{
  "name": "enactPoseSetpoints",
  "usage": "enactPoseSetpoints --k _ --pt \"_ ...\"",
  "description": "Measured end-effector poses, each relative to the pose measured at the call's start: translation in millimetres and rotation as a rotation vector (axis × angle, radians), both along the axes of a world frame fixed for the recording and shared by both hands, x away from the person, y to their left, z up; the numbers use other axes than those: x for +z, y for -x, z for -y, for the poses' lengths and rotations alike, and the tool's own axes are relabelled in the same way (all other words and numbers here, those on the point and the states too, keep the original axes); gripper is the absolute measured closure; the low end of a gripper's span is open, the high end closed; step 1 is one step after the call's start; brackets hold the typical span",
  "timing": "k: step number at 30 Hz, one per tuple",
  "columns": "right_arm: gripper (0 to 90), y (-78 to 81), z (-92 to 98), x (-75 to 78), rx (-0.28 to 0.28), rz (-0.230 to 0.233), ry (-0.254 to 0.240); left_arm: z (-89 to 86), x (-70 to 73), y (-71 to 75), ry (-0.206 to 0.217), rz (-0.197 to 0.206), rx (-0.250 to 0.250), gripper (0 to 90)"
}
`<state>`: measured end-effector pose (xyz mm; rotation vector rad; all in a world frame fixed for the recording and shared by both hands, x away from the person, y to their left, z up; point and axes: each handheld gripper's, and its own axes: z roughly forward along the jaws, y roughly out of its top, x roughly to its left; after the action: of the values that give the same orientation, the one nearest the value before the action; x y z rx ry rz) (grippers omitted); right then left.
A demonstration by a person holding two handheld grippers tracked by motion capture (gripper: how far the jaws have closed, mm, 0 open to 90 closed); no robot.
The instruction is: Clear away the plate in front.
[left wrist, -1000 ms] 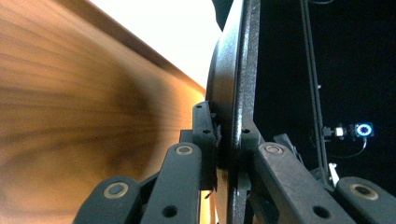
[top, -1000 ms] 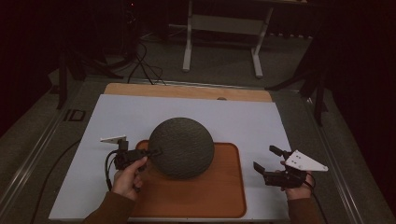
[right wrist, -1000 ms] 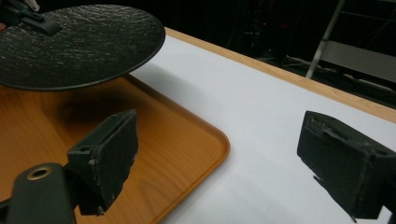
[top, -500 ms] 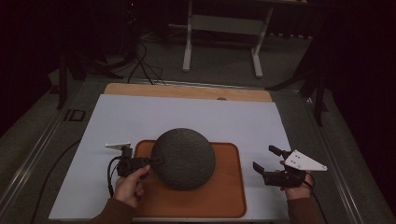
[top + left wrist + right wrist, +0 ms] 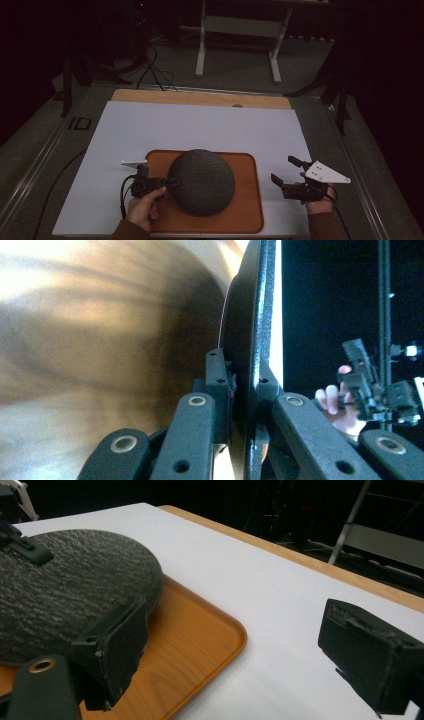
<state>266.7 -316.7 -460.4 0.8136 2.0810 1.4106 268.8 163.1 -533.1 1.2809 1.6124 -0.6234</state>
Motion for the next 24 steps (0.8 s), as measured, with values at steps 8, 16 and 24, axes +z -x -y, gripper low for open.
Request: enactPoseSetpoints --k 8,16,24 --pt "12.3 -0.1 0.0 -0.1 -0.002 0.0 0.001 3.9 1.7 3.3 -0.076 0.028 -0.031 84.1" --pt "12.3 0.3 -0.9 -0.1 -0.002 0.002 0.006 17.7 19.6 7.2 -0.435 0.13 -0.168 68.0" --pt "12.3 0.2 -0.9 -0.4 -0.002 -0.002 0.007 15.4 42.8 8.9 -0.66 0.273 -0.15 49.1"
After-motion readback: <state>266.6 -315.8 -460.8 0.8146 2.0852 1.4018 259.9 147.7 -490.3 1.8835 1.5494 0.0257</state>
